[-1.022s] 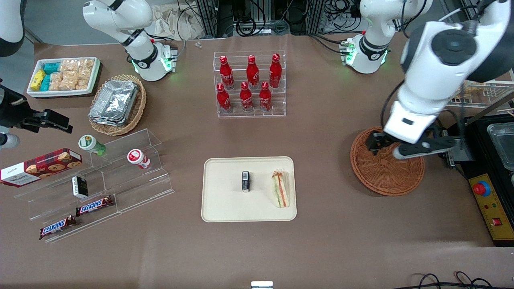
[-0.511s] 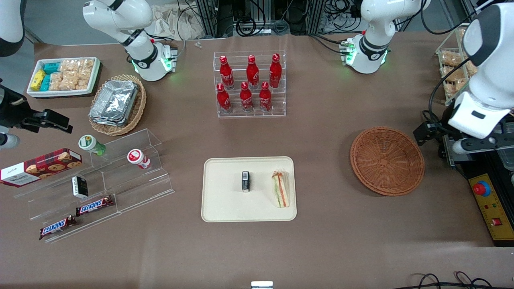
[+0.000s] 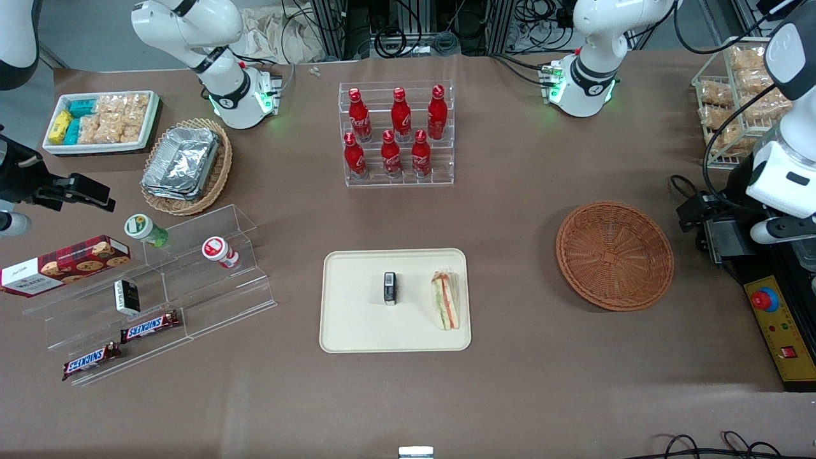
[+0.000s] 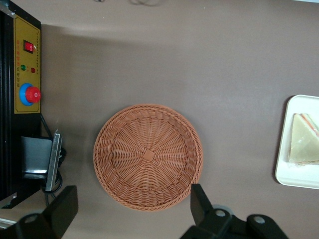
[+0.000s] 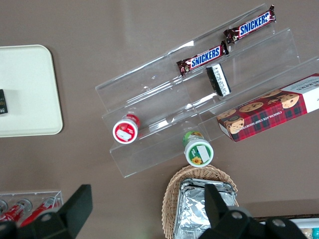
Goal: Place sandwich from basket to tray
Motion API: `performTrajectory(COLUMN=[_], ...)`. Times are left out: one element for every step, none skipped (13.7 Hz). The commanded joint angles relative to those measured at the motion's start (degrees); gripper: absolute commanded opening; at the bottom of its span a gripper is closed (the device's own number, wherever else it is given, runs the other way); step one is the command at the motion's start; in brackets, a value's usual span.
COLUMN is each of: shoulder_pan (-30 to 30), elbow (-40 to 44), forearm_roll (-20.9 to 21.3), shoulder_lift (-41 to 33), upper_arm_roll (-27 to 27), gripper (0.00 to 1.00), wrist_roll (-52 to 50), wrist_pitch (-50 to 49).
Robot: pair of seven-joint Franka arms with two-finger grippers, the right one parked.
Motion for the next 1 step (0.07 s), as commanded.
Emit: performTrajectory(shoulder_pan=[0.8], elbow=[1.2], forearm_roll=[-0.8], shoulder_lift=[0.5], upper_arm_roll=[-0.6], gripper=[1.00], wrist_roll=[1.1], wrist_pitch=[-1.4])
